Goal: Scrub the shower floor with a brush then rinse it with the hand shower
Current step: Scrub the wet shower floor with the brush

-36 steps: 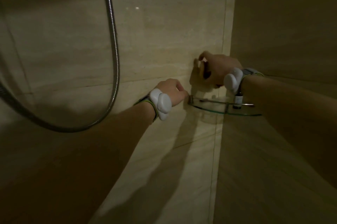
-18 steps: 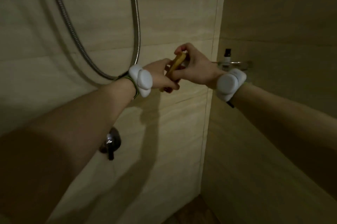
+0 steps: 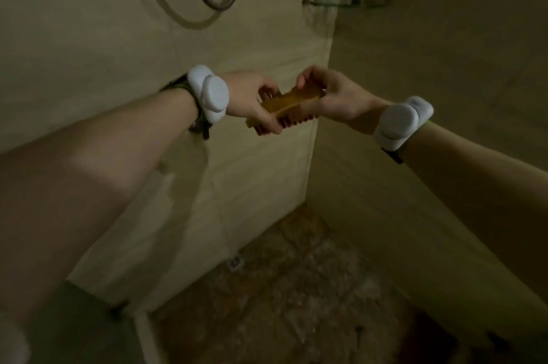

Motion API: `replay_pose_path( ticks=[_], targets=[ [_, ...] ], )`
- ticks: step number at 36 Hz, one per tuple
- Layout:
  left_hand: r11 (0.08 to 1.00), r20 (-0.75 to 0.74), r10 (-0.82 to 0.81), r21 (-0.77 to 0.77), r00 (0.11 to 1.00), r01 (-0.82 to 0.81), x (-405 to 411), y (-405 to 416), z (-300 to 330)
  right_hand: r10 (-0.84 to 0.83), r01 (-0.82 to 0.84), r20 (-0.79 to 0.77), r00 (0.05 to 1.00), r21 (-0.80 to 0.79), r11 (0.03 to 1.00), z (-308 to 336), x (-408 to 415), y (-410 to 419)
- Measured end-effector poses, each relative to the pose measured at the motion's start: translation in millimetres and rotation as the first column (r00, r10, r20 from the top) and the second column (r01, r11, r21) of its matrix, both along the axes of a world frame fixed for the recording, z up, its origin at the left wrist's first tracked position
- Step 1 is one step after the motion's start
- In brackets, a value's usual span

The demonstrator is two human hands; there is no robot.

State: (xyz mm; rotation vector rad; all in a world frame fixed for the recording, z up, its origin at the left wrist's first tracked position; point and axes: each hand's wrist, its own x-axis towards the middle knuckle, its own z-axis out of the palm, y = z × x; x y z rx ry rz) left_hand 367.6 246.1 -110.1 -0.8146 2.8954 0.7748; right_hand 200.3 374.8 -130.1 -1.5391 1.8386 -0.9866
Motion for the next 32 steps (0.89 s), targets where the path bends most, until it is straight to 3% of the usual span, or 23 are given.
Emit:
replay_pose_path(
  ticks=[6, 12, 19, 23, 26, 32],
  targets=[
    [0.995, 0.144, -0.091, -0.027, 0.985, 0.095, -10.1, 20.4, -38.4, 0.044, -0.014, -0.158, 0.987, 0.188, 0.982, -47.2, 6.0, 22.9],
    [0.988, 0.212, -0.141, -0.032, 0.967, 0.152, -36.9, 27.4, -119.8, 0.111, -0.020, -0.409, 0.906, 0.221, 0.975, -119.1, -3.5, 34.4],
    [0.985, 0.209, -0.172, 0.027, 0.963, 0.170, -71.2, 41.7, -268.1, 0.147, 0.001, -0.419, 0.896, 0.333, 0.943, -264.1, -35.6, 49.4],
    [0.969, 0.227, -0.230, 0.143, 0.946, 0.201, -84.4, 59.0, -348.1, 0.175, 0.003, -0.443, 0.879, 0.373, 0.928, -353.9, -39.5, 61.8],
    [0.974, 0.300, -0.221, 0.106, 0.928, 0.198, -82.9, 69.2, -407.2, 0.200, -0.007, -0.458, 0.866, 0.389, 0.921, -416.3, -35.9, 69.9],
    [0.985, 0.255, -0.169, 0.062, 0.952, 0.158, -67.8, 70.9, -516.5, 0.172, 0.060, -0.524, 0.834, 0.395, 0.917, -514.3, -23.5, 74.9]
  ],
)
